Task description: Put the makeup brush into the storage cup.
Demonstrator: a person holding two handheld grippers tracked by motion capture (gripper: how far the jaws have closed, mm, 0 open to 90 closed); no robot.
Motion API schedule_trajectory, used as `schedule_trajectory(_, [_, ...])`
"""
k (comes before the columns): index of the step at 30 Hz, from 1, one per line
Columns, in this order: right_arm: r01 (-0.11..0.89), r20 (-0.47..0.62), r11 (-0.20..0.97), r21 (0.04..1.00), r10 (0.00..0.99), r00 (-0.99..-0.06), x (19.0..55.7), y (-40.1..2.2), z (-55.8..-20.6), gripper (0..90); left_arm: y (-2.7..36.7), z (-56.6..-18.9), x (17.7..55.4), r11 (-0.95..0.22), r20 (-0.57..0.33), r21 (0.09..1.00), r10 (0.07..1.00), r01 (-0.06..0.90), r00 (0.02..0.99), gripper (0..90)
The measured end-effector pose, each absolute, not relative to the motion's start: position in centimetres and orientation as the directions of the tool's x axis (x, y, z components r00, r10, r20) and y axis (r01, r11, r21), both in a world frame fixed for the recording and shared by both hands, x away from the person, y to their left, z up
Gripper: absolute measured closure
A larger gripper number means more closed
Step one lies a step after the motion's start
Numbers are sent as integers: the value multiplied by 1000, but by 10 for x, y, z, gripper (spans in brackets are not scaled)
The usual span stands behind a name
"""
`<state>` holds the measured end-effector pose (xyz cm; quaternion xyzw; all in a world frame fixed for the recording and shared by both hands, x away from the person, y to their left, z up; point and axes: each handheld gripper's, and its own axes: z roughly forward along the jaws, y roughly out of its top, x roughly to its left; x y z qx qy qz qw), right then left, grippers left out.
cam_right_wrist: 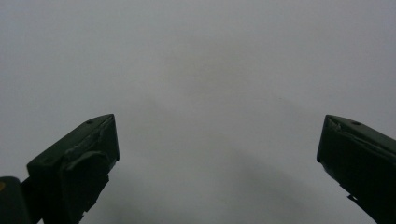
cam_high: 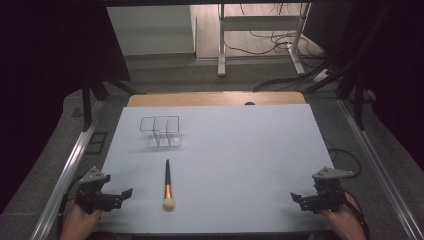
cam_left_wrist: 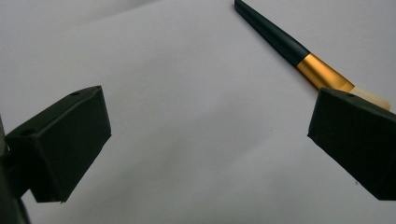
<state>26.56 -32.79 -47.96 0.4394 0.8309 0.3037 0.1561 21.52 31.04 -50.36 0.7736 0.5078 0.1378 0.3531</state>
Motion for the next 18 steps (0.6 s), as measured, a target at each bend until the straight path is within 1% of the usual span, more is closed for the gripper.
schedule_trajectory(13, [637, -7, 434, 637, 830, -558, 266, -327, -479, 0, 310, -500, 217, -219, -158, 682, 887, 698, 434, 0])
schedule_trajectory(18, [636, -8, 432, 639, 831, -556, 266, -327, -479, 0, 306, -500, 222, -222, -168, 667, 885, 711, 434, 0])
